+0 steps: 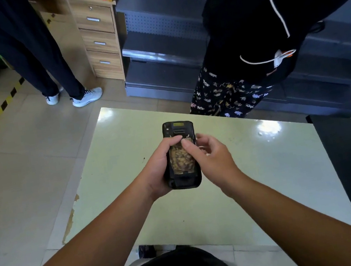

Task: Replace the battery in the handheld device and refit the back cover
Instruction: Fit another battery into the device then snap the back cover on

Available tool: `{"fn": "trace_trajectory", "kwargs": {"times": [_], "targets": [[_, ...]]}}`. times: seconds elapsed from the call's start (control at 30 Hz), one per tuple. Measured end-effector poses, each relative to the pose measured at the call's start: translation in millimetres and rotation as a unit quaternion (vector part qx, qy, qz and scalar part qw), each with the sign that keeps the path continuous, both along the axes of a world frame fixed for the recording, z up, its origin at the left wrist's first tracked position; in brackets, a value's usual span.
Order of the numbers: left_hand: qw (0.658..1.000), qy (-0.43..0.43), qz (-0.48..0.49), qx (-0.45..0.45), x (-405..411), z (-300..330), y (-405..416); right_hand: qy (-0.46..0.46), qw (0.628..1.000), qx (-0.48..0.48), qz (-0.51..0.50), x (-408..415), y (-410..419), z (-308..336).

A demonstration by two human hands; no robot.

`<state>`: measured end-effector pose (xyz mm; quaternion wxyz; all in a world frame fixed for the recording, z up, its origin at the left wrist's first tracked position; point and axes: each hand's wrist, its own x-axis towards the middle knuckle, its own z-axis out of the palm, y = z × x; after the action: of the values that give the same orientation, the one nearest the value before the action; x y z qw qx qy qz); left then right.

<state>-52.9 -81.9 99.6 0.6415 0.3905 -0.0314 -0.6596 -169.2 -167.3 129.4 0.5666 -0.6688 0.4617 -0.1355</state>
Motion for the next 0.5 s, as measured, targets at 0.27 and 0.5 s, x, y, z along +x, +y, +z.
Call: {"fn": "trace_trajectory", "kwargs": {"times": [0.27,0.5], "targets": [[0.999,-0.029,0.02,0.005,-10,11,-2,-0.156,0.976,0.149,-0.039,-2,1,2],[0.997,-0.063,0.051,0.021,-13,12,-9,-0.194,0.964,0.178,-0.04,-4,-2,2]]}}
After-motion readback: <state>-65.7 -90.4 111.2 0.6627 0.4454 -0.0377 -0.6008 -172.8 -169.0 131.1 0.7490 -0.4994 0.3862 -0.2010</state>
